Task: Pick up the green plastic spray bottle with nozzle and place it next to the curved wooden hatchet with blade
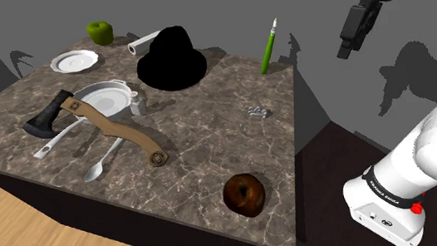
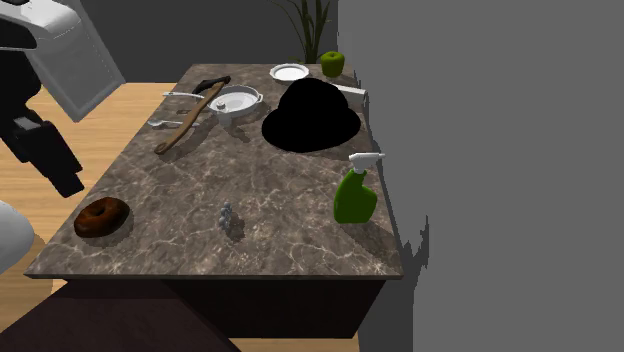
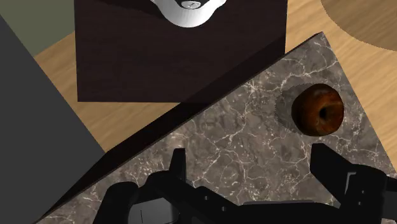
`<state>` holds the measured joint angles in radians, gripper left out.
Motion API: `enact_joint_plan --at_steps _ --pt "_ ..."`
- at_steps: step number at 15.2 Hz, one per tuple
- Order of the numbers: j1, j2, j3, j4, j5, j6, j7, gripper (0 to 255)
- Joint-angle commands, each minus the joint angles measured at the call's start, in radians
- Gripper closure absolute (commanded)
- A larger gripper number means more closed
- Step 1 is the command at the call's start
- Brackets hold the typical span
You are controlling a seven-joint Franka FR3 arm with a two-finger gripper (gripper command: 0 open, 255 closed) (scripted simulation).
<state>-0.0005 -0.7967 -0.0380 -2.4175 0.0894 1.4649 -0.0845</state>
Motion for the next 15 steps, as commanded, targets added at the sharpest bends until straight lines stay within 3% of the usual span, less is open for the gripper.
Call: enact_joint_plan --at_steps 1,8,15 --pt "0.000 0.000 0.000 0.000 0.000 0.000 0.000 0" --pt "-0.053 0.252 0.019 0.107 0.007 0.172 0.134 0" --pt "-0.103 0.498 0.017 0.263 -0.002 0.288 0.265 0"
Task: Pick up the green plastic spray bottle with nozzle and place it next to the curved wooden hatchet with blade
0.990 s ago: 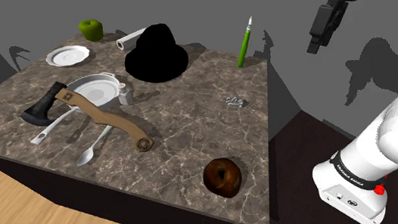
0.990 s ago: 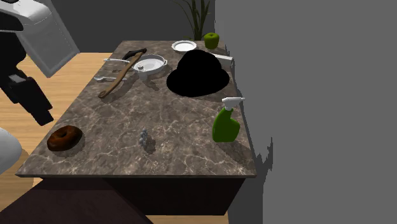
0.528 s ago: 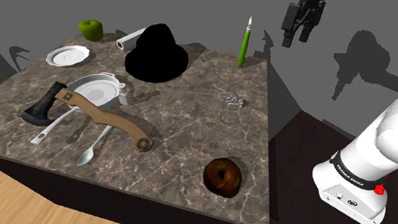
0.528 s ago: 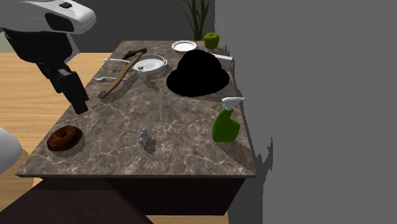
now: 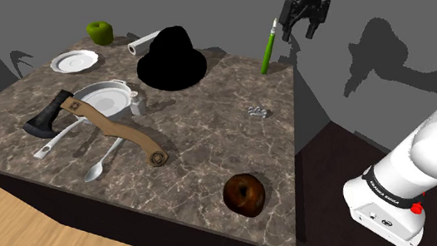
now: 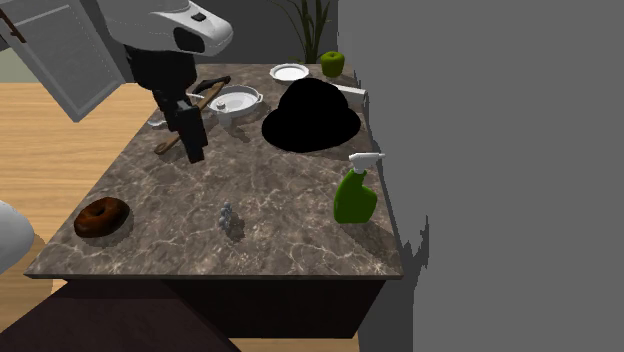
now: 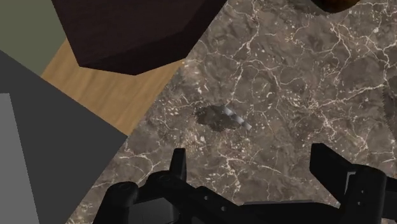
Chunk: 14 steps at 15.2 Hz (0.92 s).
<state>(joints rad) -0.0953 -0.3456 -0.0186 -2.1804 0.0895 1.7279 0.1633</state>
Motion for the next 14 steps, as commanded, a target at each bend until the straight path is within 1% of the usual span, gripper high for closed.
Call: enact_joint_plan --at_steps 1,7,14 --pt "-0.015 0.082 -0.005 0.052 -0.005 0.038 0.035 0" --pt "-0.051 0.281 -0.026 0.224 -0.017 0.087 0.142 0" --pt "-0.092 0.507 -0.068 0.460 -0.021 0.100 0.254 0"
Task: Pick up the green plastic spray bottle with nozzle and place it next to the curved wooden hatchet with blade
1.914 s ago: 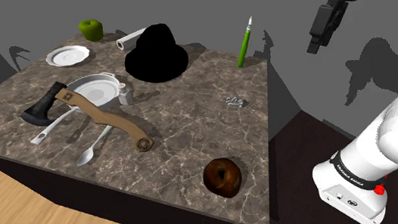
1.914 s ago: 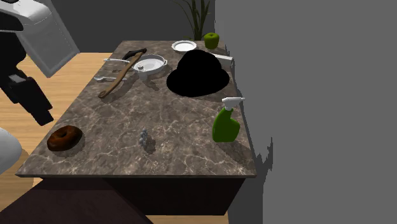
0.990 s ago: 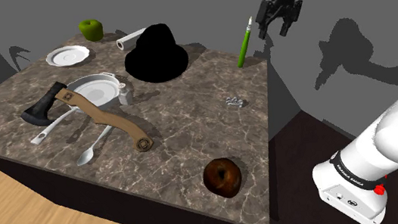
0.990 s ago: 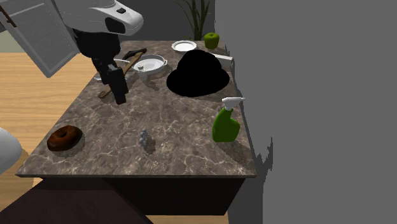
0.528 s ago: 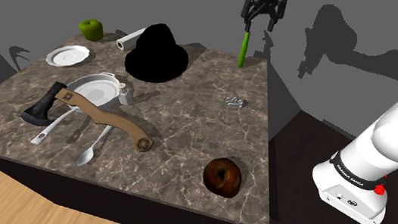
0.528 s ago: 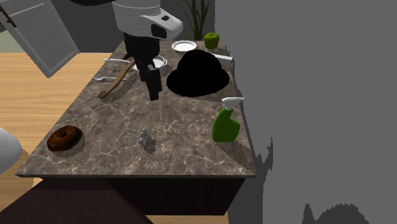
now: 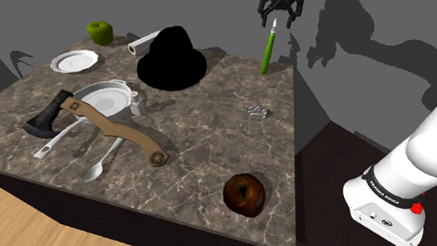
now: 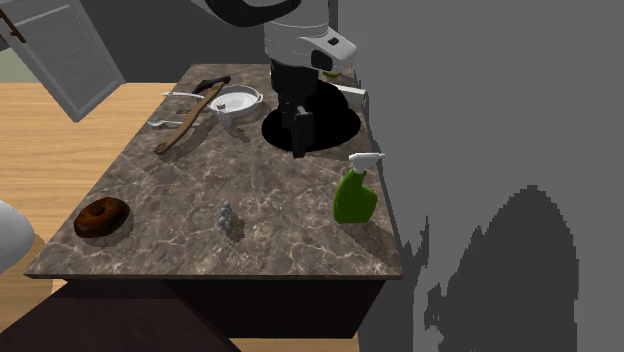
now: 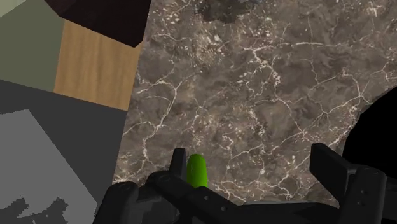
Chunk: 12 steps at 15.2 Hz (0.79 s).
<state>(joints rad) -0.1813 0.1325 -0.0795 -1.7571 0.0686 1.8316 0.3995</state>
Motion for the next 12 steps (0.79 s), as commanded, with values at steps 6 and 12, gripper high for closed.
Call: enact_joint_plan --at_steps 6,12 --pt "-0.048 0.225 -0.049 0.276 0.011 -0.030 0.104 0" --pt "-0.086 0.366 -0.076 0.455 0.027 -0.056 0.160 0"
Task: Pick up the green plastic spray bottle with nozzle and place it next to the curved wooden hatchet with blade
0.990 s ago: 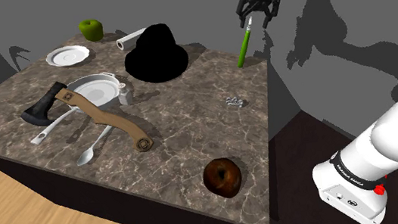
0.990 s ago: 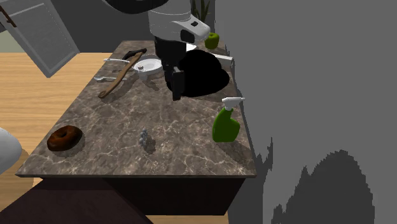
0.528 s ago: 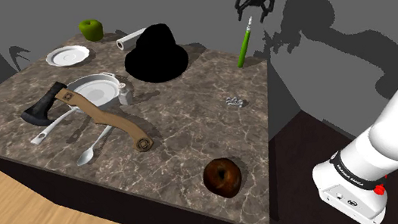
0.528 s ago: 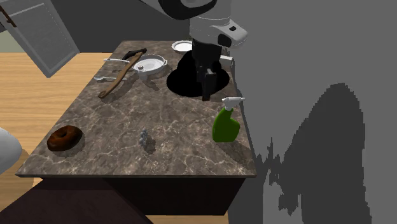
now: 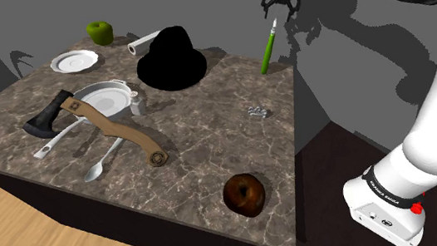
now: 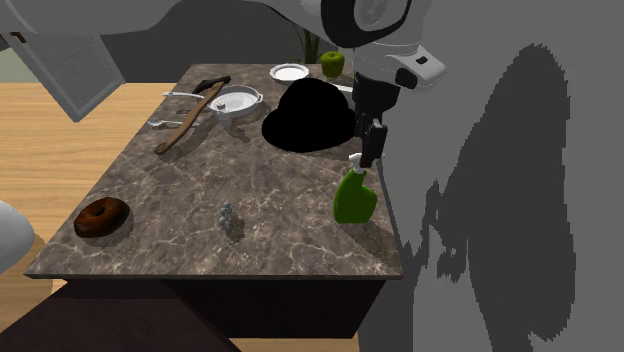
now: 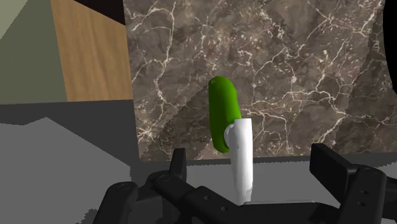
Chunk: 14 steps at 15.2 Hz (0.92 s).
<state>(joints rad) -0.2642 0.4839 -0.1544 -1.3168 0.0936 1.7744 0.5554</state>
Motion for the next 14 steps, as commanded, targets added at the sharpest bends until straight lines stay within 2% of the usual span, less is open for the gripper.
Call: enact_joint_plan --at_steps 1,6,14 --pt "-0.002 0.014 -0.001 0.001 0.002 0.015 0.003 0" --pt "0.001 0.020 0.000 -0.066 0.004 0.086 0.001 0" --pt "0.001 0.020 0.000 -0.065 0.004 0.086 0.001 0"
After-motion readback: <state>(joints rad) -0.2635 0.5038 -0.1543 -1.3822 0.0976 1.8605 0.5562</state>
